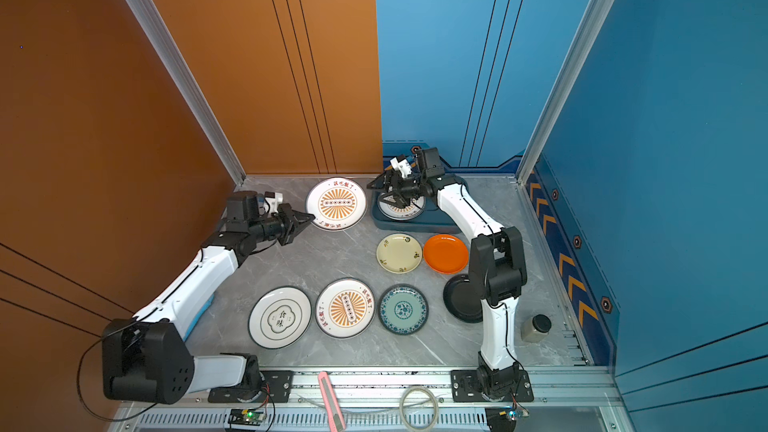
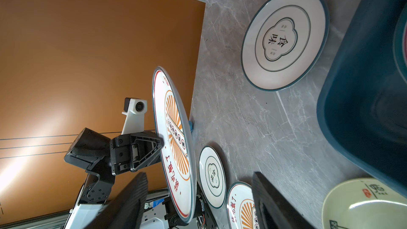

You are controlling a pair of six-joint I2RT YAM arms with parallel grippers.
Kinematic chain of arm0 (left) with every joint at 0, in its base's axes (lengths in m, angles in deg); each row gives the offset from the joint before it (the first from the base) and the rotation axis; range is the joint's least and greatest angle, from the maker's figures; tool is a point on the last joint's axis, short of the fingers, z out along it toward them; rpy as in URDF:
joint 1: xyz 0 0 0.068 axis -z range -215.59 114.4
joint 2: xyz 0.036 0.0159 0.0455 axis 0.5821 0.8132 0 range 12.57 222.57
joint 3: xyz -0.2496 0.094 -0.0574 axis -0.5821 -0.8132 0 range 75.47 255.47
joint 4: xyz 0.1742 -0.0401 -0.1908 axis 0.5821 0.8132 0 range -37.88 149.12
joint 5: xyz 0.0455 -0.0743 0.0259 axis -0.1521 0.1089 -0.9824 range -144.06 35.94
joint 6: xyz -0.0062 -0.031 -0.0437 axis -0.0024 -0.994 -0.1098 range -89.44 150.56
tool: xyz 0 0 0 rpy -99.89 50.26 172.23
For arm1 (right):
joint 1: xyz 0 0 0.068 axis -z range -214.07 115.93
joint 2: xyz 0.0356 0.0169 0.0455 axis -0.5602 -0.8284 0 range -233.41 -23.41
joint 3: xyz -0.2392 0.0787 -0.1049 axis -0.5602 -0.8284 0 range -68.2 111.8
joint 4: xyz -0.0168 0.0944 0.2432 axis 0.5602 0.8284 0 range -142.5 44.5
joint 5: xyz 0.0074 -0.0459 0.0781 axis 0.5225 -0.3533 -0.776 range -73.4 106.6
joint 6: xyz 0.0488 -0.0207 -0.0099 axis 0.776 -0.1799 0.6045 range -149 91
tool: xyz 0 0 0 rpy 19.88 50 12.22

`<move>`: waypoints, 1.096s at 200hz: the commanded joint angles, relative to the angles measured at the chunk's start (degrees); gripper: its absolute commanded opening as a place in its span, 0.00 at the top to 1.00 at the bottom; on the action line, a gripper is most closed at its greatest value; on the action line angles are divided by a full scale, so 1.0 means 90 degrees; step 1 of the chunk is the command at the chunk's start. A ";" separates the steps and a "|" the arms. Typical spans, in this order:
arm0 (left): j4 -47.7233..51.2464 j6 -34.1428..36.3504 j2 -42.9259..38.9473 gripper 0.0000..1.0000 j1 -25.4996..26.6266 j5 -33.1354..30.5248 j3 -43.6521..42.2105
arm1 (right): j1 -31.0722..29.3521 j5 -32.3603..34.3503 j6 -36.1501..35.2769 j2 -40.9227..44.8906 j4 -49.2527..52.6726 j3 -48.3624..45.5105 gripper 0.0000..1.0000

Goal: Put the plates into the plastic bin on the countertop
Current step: 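Grasp the sunburst plate's edge with the right gripper from the left gripper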

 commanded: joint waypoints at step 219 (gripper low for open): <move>0.0795 0.0802 0.1369 0.92 0.1139 0.0262 0.1892 | 0.0021 -0.0080 0.0292 0.0851 -0.0549 -0.0947 1.00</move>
